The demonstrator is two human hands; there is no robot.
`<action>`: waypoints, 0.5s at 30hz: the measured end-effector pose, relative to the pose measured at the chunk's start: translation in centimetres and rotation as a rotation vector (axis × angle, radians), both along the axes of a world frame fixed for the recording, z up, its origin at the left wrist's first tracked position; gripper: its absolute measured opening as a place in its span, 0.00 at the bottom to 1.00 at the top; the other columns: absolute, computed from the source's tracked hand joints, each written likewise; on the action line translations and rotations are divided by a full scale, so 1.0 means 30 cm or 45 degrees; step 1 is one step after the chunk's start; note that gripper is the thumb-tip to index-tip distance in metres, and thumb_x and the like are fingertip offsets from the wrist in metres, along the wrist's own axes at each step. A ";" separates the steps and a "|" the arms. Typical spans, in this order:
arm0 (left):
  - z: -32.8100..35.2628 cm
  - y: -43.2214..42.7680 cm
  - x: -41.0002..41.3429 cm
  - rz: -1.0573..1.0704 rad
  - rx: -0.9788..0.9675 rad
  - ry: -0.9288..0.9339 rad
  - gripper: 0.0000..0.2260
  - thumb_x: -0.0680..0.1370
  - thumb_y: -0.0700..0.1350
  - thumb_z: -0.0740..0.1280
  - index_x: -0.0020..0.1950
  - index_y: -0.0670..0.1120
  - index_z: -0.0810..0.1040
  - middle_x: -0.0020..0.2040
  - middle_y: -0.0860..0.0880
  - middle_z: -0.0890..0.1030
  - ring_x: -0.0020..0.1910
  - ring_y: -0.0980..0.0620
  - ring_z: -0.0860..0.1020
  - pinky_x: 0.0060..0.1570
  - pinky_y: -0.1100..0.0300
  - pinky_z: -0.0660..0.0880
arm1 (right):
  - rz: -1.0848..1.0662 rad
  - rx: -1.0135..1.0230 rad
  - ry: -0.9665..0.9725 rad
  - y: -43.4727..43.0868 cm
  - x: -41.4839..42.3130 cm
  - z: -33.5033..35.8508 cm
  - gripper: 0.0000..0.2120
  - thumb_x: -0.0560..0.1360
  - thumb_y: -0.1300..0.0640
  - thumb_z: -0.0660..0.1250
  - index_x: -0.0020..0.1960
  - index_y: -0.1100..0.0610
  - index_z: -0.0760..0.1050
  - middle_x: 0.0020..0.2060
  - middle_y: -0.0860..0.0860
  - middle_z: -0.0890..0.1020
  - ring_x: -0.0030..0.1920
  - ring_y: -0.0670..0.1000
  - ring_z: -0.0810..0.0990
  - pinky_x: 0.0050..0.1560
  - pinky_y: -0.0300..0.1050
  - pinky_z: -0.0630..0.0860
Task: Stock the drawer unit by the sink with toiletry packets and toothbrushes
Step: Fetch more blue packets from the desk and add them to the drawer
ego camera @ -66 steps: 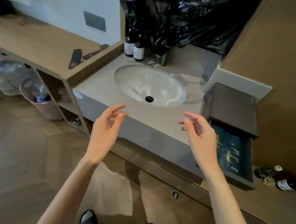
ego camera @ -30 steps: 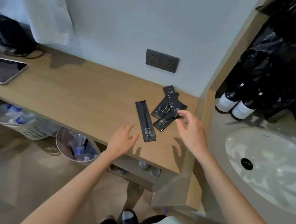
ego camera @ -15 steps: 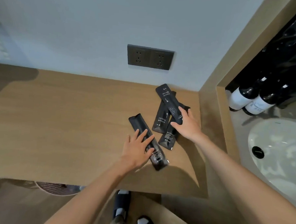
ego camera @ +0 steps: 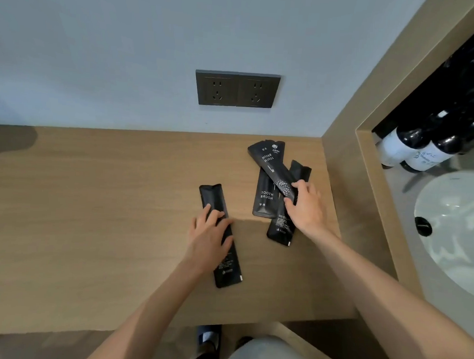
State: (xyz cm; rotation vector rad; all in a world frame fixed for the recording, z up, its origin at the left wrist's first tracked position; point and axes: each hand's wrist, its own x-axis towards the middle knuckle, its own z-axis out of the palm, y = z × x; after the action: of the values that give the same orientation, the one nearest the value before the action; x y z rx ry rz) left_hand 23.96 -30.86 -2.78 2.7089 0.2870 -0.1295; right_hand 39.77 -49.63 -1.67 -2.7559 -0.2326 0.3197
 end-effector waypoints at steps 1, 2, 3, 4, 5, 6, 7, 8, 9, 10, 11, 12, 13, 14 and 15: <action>-0.005 0.013 -0.002 0.035 -0.050 -0.031 0.17 0.76 0.48 0.66 0.64 0.49 0.75 0.68 0.47 0.72 0.75 0.43 0.59 0.68 0.44 0.64 | 0.008 -0.012 -0.013 -0.001 -0.015 0.002 0.18 0.77 0.52 0.64 0.65 0.54 0.67 0.65 0.53 0.71 0.64 0.57 0.70 0.60 0.55 0.71; -0.010 0.026 -0.006 0.068 -0.103 -0.063 0.16 0.75 0.45 0.68 0.62 0.47 0.77 0.68 0.45 0.72 0.75 0.42 0.60 0.67 0.43 0.66 | 0.010 -0.020 -0.022 -0.002 -0.033 0.001 0.17 0.77 0.53 0.65 0.63 0.55 0.67 0.64 0.53 0.71 0.63 0.57 0.70 0.59 0.54 0.71; -0.018 0.037 -0.010 0.100 -0.153 -0.099 0.15 0.74 0.42 0.70 0.60 0.46 0.78 0.69 0.43 0.70 0.73 0.40 0.62 0.66 0.43 0.67 | 0.004 -0.025 -0.025 -0.003 -0.052 -0.001 0.16 0.76 0.53 0.65 0.61 0.55 0.67 0.64 0.53 0.71 0.62 0.57 0.70 0.58 0.54 0.71; -0.026 0.047 -0.015 0.133 -0.198 -0.141 0.14 0.73 0.40 0.71 0.58 0.44 0.79 0.71 0.41 0.68 0.72 0.38 0.63 0.66 0.44 0.68 | -0.016 -0.024 -0.015 -0.002 -0.071 -0.004 0.16 0.75 0.54 0.66 0.59 0.55 0.67 0.62 0.53 0.70 0.61 0.57 0.70 0.57 0.53 0.71; -0.035 0.054 -0.021 0.170 -0.238 -0.182 0.14 0.72 0.38 0.72 0.57 0.43 0.79 0.72 0.39 0.66 0.72 0.37 0.64 0.66 0.47 0.67 | -0.053 -0.014 0.010 0.002 -0.089 -0.006 0.16 0.73 0.54 0.67 0.58 0.55 0.66 0.61 0.53 0.71 0.60 0.56 0.69 0.57 0.52 0.70; -0.040 0.059 -0.025 0.214 -0.275 -0.211 0.14 0.71 0.37 0.73 0.55 0.43 0.80 0.73 0.38 0.64 0.71 0.37 0.63 0.66 0.49 0.65 | -0.111 0.013 0.046 0.009 -0.100 -0.006 0.17 0.72 0.54 0.68 0.57 0.54 0.66 0.60 0.53 0.71 0.59 0.56 0.69 0.57 0.51 0.69; -0.041 0.062 -0.029 0.261 -0.306 -0.228 0.14 0.70 0.36 0.73 0.55 0.43 0.80 0.73 0.37 0.62 0.72 0.36 0.62 0.66 0.50 0.62 | -0.183 0.054 0.089 0.022 -0.106 -0.003 0.18 0.71 0.53 0.69 0.56 0.54 0.66 0.59 0.52 0.71 0.59 0.56 0.68 0.57 0.50 0.68; -0.041 0.063 -0.031 0.308 -0.333 -0.237 0.15 0.69 0.35 0.74 0.54 0.43 0.80 0.73 0.37 0.61 0.72 0.36 0.60 0.66 0.50 0.61 | -0.256 0.097 0.131 0.039 -0.106 0.003 0.19 0.70 0.50 0.69 0.56 0.53 0.65 0.59 0.52 0.71 0.60 0.56 0.67 0.58 0.51 0.67; -0.037 0.063 -0.031 0.353 -0.362 -0.240 0.15 0.69 0.34 0.74 0.54 0.44 0.80 0.73 0.37 0.59 0.71 0.36 0.59 0.66 0.50 0.60 | -0.318 0.132 0.167 0.060 -0.099 0.007 0.22 0.70 0.46 0.69 0.57 0.53 0.65 0.60 0.52 0.71 0.61 0.57 0.67 0.59 0.52 0.66; -0.030 0.063 -0.030 0.393 -0.394 -0.236 0.16 0.68 0.34 0.73 0.54 0.44 0.80 0.74 0.37 0.58 0.71 0.37 0.58 0.66 0.49 0.60 | -0.362 0.151 0.199 0.085 -0.090 0.010 0.26 0.69 0.42 0.70 0.59 0.52 0.64 0.62 0.52 0.70 0.63 0.57 0.66 0.61 0.53 0.65; -0.024 0.063 -0.030 0.423 -0.420 -0.232 0.16 0.68 0.33 0.73 0.55 0.45 0.80 0.74 0.38 0.58 0.71 0.38 0.58 0.66 0.49 0.60 | -0.388 0.158 0.227 0.111 -0.080 0.012 0.31 0.67 0.38 0.70 0.61 0.52 0.63 0.63 0.53 0.69 0.64 0.58 0.65 0.63 0.55 0.64; -0.019 0.063 -0.029 0.439 -0.438 -0.228 0.17 0.68 0.33 0.73 0.55 0.45 0.80 0.74 0.39 0.57 0.71 0.38 0.57 0.66 0.49 0.60 | -0.407 0.155 0.249 0.137 -0.072 0.013 0.35 0.65 0.36 0.71 0.63 0.51 0.61 0.64 0.53 0.67 0.65 0.59 0.64 0.64 0.56 0.64; -0.016 0.065 -0.029 0.443 -0.451 -0.222 0.17 0.68 0.34 0.73 0.55 0.45 0.79 0.74 0.39 0.57 0.70 0.39 0.57 0.66 0.50 0.59 | -0.426 0.142 0.267 0.162 -0.066 0.012 0.39 0.63 0.35 0.72 0.65 0.51 0.60 0.66 0.55 0.66 0.66 0.60 0.63 0.66 0.57 0.63; -0.015 0.066 -0.030 0.443 -0.460 -0.214 0.17 0.69 0.34 0.73 0.56 0.46 0.79 0.74 0.39 0.56 0.70 0.40 0.57 0.66 0.51 0.59 | -0.445 0.115 0.280 0.183 -0.063 0.008 0.42 0.61 0.35 0.73 0.66 0.50 0.58 0.68 0.56 0.64 0.68 0.61 0.62 0.67 0.58 0.63; -0.014 0.067 -0.030 0.443 -0.464 -0.203 0.18 0.69 0.34 0.73 0.56 0.46 0.79 0.74 0.39 0.56 0.70 0.40 0.58 0.66 0.53 0.59 | -0.458 0.073 0.284 0.200 -0.064 0.002 0.45 0.60 0.36 0.74 0.67 0.50 0.57 0.70 0.58 0.63 0.69 0.62 0.61 0.67 0.59 0.62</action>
State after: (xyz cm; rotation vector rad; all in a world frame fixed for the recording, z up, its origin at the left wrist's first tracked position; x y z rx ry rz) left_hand 23.05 -28.84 -3.19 2.2556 0.6148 0.1233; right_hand 37.86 -43.64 -1.63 -2.6104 0.3026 0.5066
